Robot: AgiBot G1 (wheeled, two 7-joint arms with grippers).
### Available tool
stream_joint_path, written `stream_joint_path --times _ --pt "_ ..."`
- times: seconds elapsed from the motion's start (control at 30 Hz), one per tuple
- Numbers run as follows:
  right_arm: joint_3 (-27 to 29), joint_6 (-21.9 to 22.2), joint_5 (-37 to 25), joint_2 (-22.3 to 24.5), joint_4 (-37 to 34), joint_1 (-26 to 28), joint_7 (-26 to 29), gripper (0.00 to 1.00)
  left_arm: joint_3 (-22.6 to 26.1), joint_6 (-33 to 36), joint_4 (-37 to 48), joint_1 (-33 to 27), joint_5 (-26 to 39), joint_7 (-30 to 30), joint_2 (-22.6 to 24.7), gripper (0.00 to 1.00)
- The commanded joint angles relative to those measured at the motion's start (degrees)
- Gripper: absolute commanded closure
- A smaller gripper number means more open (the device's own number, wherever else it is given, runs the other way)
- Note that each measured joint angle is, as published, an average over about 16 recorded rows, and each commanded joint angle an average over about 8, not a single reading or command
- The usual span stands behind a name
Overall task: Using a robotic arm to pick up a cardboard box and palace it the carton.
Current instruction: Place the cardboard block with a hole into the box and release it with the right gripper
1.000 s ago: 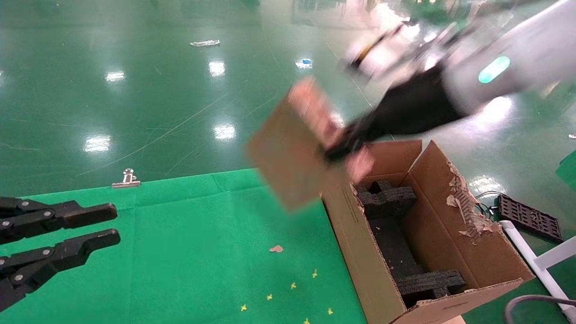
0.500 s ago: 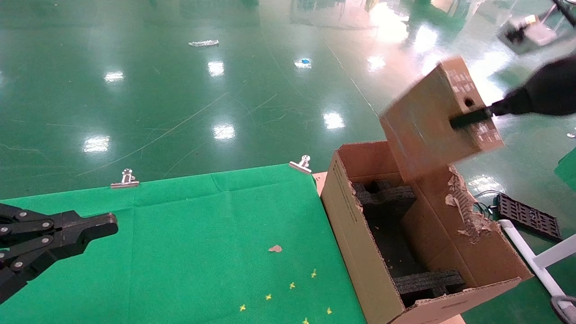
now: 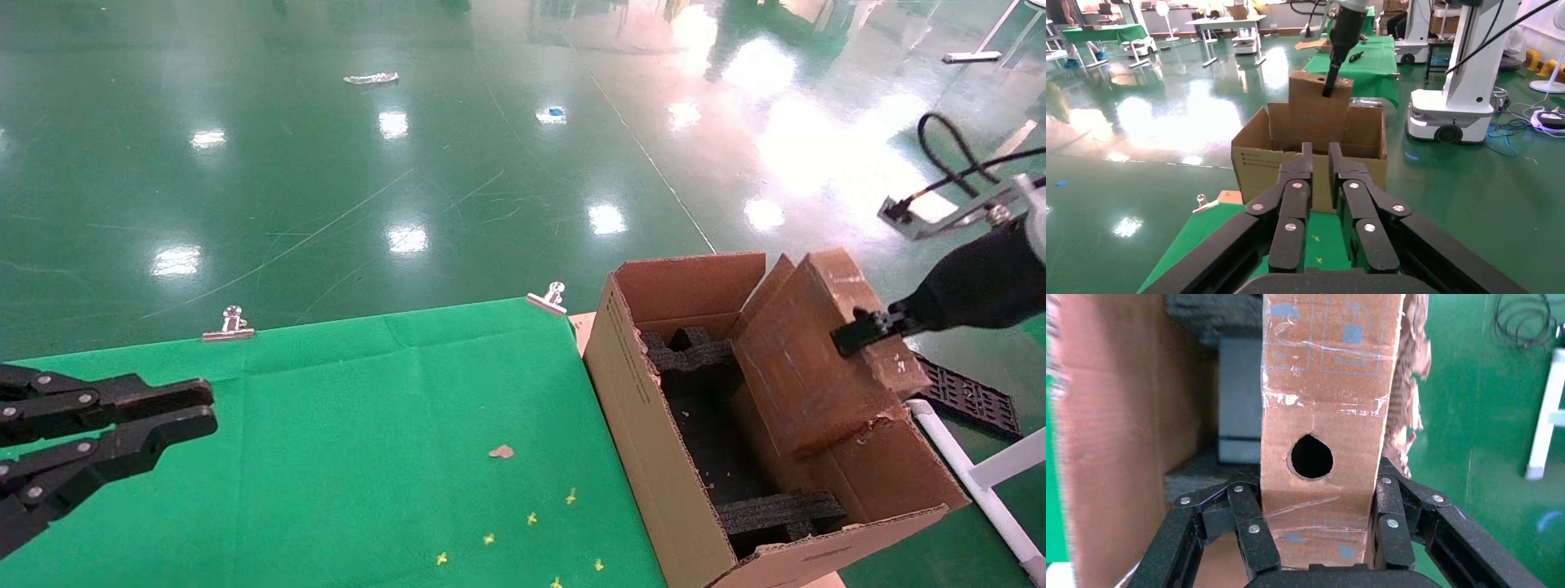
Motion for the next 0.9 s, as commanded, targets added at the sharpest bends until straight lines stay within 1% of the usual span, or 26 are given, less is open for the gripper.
stream_joint_path --times 0.03,0.43,0.9 --pt "-0.5 0.2 0.1 -0.7 -1.8 -1.5 -0.5 1.0 0.0 0.0 0.0 0.0 0.0 0.0 0.0 0.0" --pt "-1.8 1.0 0.1 -4.5 -10.8 -7.2 -2.4 1.0 0.0 0.0 0.0 0.0 0.0 0.0 0.0 0.0" --pt "-1.4 6.6 3.3 -9.8 -19.2 -18.8 -4.9 1.0 0.1 0.0 0.0 0.0 0.0 0.0 0.0 0.0"
